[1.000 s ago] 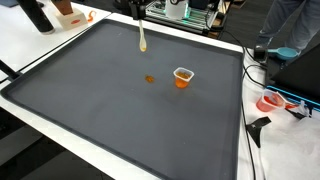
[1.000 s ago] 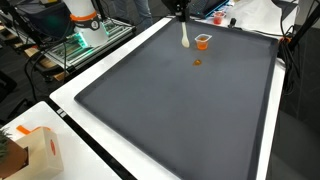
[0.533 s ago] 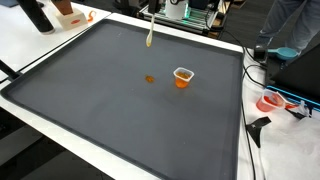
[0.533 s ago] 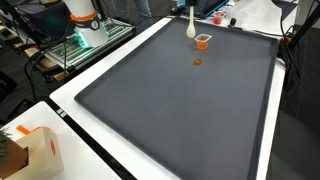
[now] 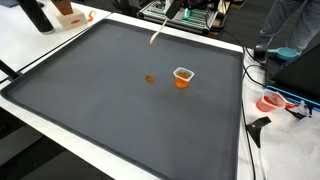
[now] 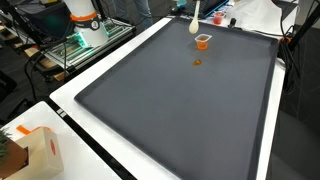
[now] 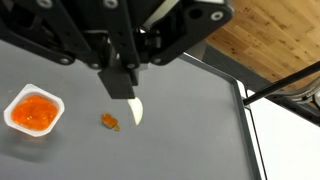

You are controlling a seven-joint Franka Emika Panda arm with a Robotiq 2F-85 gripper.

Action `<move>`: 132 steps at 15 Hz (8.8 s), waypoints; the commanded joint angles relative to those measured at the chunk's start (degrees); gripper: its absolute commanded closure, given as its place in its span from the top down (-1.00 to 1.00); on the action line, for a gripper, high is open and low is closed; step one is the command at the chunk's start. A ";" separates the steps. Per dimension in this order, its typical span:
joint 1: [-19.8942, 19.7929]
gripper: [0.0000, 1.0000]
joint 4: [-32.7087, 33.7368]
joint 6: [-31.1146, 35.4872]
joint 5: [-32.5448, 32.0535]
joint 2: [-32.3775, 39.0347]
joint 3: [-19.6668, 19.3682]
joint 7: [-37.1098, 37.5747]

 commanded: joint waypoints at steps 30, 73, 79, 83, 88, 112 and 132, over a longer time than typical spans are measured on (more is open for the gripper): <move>10.26 -0.94 22.21 -9.39 -14.11 26.31 -7.68 10.19; -0.23 -0.74 3.68 11.47 29.54 -0.71 -9.57 -18.53; -3.41 -0.94 2.69 19.46 44.04 1.09 -10.14 -36.53; -6.21 -0.94 3.22 22.21 60.00 3.99 -8.85 -54.62; -11.20 -0.94 3.39 18.36 81.67 6.72 -7.66 -76.20; -15.19 -0.94 2.49 -3.64 91.59 12.80 -14.56 -84.24; -14.41 -0.94 -0.21 6.83 87.10 9.85 -16.77 -78.71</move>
